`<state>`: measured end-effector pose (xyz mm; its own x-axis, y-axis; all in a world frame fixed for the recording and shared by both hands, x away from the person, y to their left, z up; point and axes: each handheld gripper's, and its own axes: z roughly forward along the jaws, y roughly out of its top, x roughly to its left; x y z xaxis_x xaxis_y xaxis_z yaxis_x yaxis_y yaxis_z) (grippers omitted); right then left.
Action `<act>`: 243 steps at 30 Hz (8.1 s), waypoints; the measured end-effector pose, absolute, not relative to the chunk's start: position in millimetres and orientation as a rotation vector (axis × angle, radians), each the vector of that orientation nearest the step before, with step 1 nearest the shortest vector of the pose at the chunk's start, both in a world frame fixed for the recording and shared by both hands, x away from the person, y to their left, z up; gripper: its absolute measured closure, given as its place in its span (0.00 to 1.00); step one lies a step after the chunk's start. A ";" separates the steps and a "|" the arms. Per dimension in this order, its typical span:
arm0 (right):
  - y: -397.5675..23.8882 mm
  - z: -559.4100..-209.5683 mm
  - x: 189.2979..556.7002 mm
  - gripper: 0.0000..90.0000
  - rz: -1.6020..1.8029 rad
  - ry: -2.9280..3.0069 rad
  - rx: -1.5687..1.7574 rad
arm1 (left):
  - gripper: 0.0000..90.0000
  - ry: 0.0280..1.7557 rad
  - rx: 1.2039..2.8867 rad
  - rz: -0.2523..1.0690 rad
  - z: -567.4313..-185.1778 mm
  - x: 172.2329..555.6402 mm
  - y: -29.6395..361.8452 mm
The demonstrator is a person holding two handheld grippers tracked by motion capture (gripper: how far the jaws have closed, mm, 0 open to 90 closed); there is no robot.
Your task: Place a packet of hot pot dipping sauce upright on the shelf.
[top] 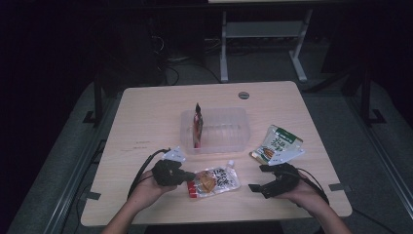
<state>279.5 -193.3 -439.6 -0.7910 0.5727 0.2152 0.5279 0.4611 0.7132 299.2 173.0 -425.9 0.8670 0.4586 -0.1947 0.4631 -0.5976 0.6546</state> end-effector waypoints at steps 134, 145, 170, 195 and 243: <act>-108.5 -399.4 320.6 0.99 1.764 2.829 0.591 | 1.00 0.501 2.337 0.046 -434.8 307.0 125.7; -113.6 -396.5 319.2 0.99 1.770 2.802 0.601 | 0.94 0.508 2.332 0.042 -433.3 305.5 132.8; -133.2 -379.7 314.7 0.99 1.736 2.747 0.621 | 0.30 0.654 2.373 0.065 -436.9 276.1 188.7; -145.7 -333.5 351.4 0.99 1.726 2.609 0.625 | 0.26 0.637 2.369 0.098 -441.1 286.0 202.0; -125.0 -363.4 396.9 0.99 1.584 2.482 0.811 | 0.26 0.660 2.364 0.067 -444.2 287.5 202.0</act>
<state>396.9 -125.0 -363.4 -0.8554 0.4759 0.2044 0.3859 0.3222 0.8645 287.5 202.0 -444.2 0.8705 0.4763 -0.1239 0.4418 -0.6454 0.6231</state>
